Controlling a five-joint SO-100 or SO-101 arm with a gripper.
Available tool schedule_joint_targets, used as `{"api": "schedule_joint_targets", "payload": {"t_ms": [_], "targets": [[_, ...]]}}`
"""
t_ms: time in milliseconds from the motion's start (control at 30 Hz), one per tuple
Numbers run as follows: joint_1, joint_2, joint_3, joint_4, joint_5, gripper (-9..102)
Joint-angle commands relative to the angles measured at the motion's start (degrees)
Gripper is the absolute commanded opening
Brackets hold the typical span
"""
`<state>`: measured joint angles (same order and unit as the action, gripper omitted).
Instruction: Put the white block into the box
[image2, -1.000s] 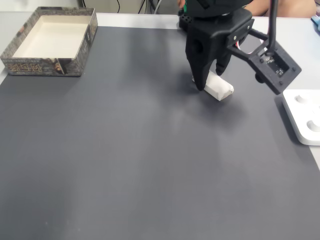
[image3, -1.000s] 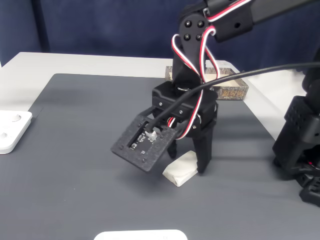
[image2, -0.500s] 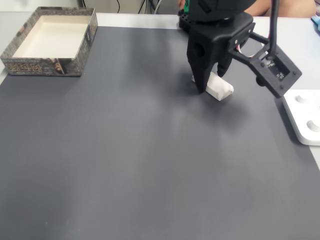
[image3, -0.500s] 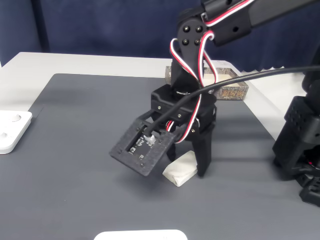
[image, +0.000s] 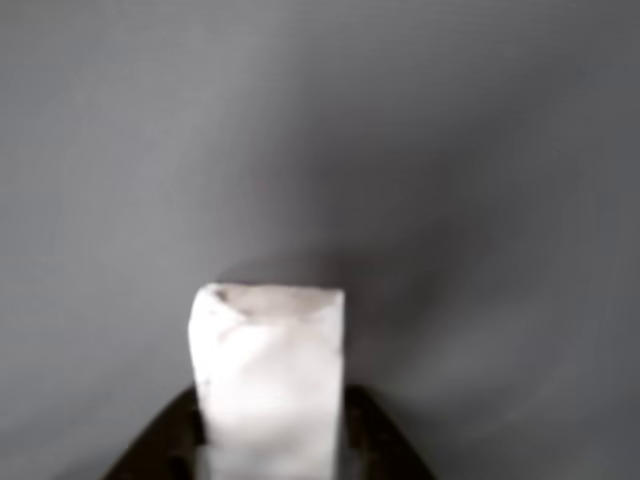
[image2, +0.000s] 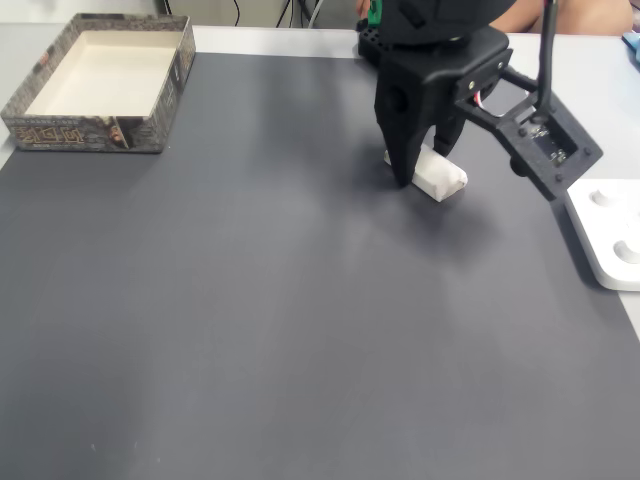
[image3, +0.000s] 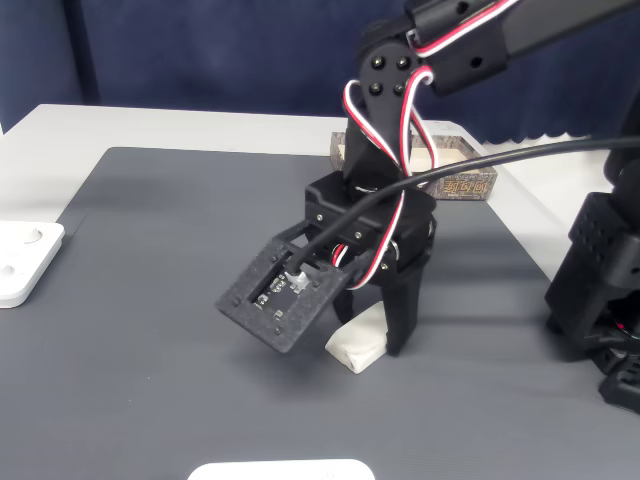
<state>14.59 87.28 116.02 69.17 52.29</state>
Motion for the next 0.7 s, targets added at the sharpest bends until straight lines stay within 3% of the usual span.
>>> {"api": "schedule_joint_targets", "payload": {"t_ms": [0, 267, 667], "targets": [[-1.49, -0.09, 0.44, 0.97, -0.97, 11], [-1.93, 0.0, 0.09, 4.22, -0.97, 0], [0.79, 5.1, -7.21, 11.25, 2.11, -2]]}}
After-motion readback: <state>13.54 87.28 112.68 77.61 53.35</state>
